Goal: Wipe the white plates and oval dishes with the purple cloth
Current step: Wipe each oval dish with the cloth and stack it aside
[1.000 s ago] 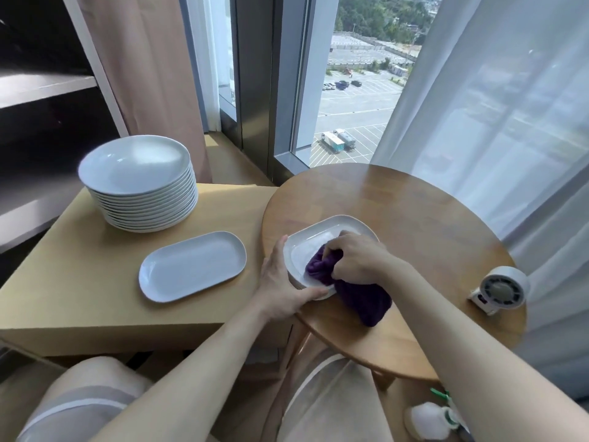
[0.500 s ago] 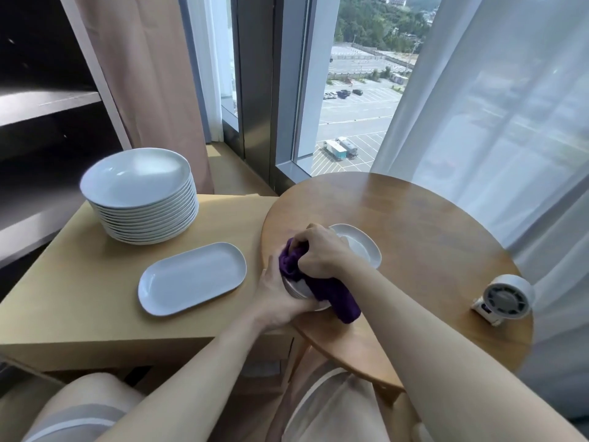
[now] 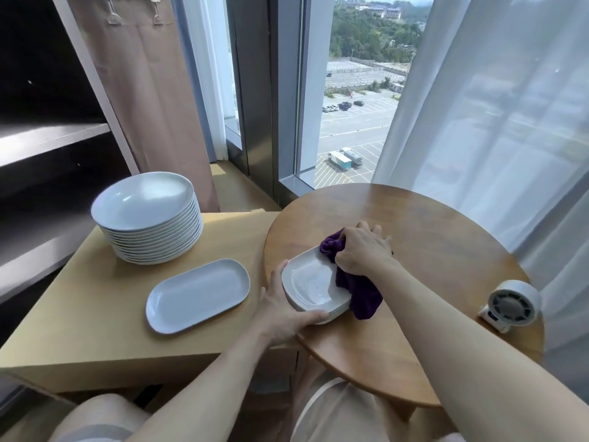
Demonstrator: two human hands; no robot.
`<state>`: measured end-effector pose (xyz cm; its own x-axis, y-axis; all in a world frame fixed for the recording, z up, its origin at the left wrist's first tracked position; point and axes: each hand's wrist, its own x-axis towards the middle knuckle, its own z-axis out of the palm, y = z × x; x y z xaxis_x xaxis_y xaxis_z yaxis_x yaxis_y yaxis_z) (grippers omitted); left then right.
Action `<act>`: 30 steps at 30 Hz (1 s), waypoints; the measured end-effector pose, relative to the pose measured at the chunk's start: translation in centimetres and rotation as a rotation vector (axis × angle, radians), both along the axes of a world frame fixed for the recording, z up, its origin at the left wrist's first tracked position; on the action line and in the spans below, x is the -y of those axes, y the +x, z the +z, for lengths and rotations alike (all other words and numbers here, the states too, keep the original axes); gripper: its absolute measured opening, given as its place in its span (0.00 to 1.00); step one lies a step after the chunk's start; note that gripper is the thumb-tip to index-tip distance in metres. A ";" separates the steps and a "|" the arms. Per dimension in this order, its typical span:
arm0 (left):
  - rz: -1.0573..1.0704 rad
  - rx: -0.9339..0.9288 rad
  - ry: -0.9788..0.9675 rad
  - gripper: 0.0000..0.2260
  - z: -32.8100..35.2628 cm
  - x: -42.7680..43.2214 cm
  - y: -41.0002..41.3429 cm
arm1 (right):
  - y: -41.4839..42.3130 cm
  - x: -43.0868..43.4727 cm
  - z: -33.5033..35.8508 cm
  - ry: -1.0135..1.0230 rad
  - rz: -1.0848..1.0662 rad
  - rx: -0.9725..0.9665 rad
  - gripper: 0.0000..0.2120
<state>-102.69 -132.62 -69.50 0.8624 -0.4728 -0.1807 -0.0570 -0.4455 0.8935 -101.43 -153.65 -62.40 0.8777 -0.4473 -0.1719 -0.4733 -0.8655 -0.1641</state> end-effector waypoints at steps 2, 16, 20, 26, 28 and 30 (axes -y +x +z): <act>-0.007 0.011 0.011 0.58 0.0 0.0 -0.1 | -0.6 0.1 0.5 -0.036 -0.003 -0.055 0.14; -0.004 -0.052 -0.113 0.59 -0.3 -0.7 0.2 | -3.3 -4.7 1.5 0.165 0.307 -0.217 0.14; -0.019 -0.084 -0.143 0.61 -0.6 -0.6 0.7 | -2.2 -6.5 1.6 0.116 0.359 -0.218 0.15; -0.030 -0.095 -0.253 0.57 -1.8 0.0 1.2 | -1.3 -7.6 0.3 0.177 0.283 -0.031 0.12; -0.015 -0.085 -0.281 0.56 -2.2 0.1 1.1 | -1.1 -7.6 -0.3 0.172 0.260 0.024 0.14; 0.000 -0.078 -0.298 0.56 -2.4 0.1 1.0 | -0.8 -7.3 -0.7 0.173 0.231 0.059 0.14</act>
